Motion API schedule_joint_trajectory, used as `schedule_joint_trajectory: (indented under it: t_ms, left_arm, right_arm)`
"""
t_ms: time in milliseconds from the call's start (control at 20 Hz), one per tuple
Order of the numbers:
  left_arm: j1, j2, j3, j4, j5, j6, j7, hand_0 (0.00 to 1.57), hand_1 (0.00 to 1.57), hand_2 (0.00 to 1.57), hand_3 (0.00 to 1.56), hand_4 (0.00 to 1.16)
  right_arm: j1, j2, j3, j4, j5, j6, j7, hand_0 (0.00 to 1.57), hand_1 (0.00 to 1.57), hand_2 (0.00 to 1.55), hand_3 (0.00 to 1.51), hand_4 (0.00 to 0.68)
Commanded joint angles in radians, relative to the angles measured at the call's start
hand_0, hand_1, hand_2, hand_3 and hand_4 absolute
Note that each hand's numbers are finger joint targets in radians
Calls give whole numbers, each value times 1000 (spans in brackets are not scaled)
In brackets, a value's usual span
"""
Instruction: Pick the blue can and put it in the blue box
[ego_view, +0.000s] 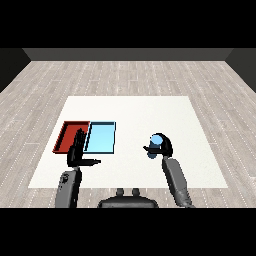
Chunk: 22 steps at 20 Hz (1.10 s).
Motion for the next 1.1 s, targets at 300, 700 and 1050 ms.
schedule_joint_trajectory:
  t_ms: [300, 700, 1050]
  left_arm:
    - [3, -23, -58, -29, -5, -11, 57, 0, 0, 0, 0, 0]
    - [-88, -46, -135, 49, 73, 6, 145, 0, 0, 0, 0, 0]
    - [-134, -47, -219, 79, 125, 79, 158, 0, 0, 0, 0, 0]
  right_arm:
    - [-46, 14, 108, -185, 43, -36, 33, 1422, 1422, 1462, 1443, 634]
    - [-122, 14, 160, -213, 33, -67, 78, 1494, 1494, 1462, 1436, 632]
    - [-196, 14, 161, -128, 5, -81, 64, 1493, 1493, 1468, 1443, 631]
